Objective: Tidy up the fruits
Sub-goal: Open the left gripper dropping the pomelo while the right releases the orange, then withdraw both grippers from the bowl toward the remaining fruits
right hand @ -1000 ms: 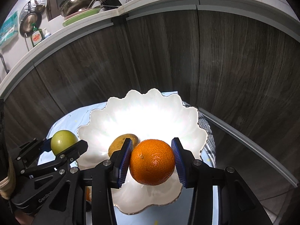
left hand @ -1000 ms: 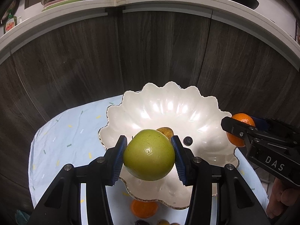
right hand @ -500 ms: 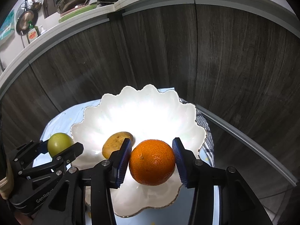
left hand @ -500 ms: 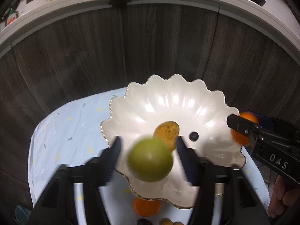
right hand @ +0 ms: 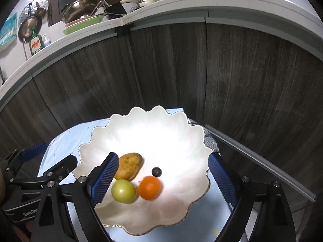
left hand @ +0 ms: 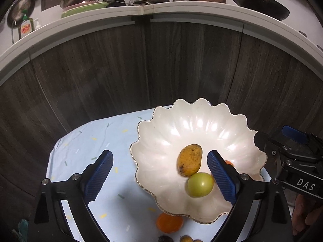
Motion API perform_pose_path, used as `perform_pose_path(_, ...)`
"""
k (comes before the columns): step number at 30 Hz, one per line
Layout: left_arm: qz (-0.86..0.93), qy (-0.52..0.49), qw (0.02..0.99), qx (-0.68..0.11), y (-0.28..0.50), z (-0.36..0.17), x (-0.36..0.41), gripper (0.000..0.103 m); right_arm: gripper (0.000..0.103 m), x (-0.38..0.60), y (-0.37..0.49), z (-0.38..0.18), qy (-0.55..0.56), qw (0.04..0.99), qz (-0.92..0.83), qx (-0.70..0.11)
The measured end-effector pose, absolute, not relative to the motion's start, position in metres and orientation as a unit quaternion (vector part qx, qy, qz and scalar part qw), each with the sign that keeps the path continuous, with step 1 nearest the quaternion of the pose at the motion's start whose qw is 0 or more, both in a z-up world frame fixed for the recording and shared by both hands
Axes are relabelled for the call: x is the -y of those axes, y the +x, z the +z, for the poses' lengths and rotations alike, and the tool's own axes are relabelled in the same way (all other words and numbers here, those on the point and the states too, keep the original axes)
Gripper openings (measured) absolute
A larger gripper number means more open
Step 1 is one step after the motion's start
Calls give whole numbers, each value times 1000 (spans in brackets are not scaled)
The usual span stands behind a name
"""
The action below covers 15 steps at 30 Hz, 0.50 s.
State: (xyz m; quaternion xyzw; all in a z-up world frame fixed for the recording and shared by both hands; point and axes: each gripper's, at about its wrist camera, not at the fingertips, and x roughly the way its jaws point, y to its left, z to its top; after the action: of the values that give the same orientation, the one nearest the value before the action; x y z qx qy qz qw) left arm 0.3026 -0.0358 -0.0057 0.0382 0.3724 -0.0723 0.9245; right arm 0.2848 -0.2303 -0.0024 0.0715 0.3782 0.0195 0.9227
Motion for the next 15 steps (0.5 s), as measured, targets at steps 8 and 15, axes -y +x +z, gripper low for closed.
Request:
perform_pose_path(8, -67, 34, 927, -367, 290, 8, 31, 95, 91, 228, 273, 14, 71, 928, 23, -364)
perform_pose_path(15, -61, 31, 932, -357, 275, 21, 26, 95, 91, 225, 260, 28, 70, 932, 26, -354)
